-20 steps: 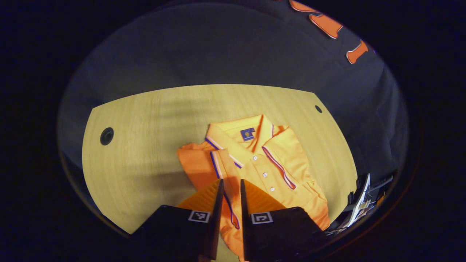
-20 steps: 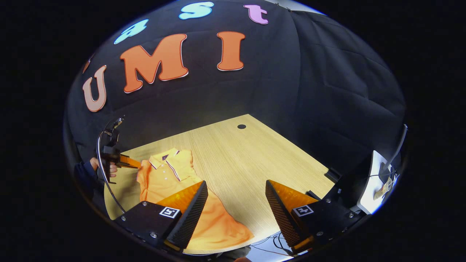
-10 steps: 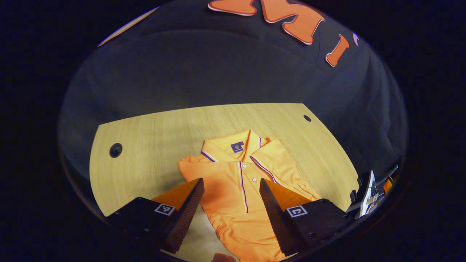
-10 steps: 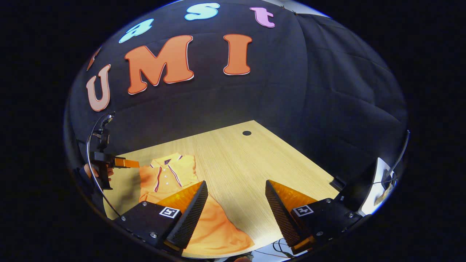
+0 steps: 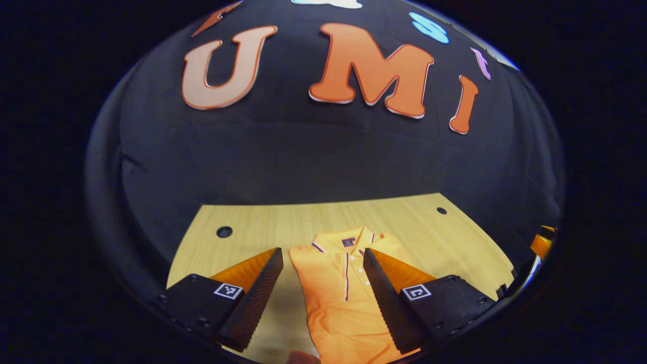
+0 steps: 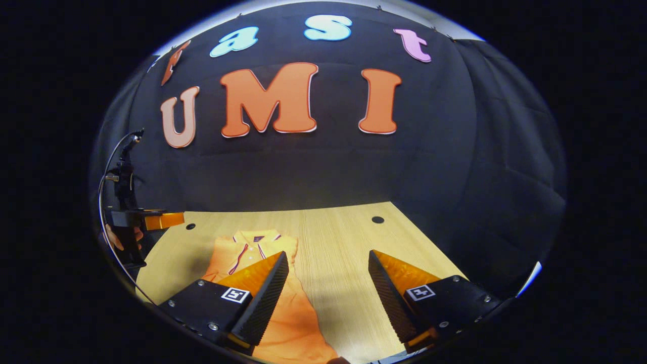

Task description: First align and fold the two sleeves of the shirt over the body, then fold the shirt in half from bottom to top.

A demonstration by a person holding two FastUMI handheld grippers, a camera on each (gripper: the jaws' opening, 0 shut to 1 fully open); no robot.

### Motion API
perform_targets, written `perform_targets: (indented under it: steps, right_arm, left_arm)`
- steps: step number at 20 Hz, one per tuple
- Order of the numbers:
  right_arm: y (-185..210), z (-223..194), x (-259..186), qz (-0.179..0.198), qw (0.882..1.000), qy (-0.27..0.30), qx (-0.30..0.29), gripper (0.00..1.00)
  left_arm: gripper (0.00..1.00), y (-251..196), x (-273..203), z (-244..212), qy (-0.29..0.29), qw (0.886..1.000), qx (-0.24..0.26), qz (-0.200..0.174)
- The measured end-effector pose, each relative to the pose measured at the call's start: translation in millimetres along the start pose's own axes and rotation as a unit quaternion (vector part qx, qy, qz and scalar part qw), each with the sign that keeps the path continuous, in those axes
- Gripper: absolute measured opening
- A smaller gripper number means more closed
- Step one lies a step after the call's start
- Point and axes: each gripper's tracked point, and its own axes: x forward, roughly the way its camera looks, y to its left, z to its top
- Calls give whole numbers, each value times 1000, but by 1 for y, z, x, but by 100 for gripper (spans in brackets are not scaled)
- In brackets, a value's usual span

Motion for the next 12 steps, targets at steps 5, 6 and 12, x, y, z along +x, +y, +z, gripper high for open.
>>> perform_targets:
  steps: [5, 6, 12]
  right_arm:
    - [10, 16, 3, 57, 997, -45, -9, 97]
    - [11, 20, 1, 65, 996, -56, -8, 97]
    - [8, 45, -18, 98, 988, -121, -15, 96]
  left_arm:
    - [98, -11, -66, 35, -92, 995, 3, 42]
    - [98, -12, -80, 37, -111, 992, 7, 52]
    - [98, -34, -164, 60, -195, 977, 3, 86]
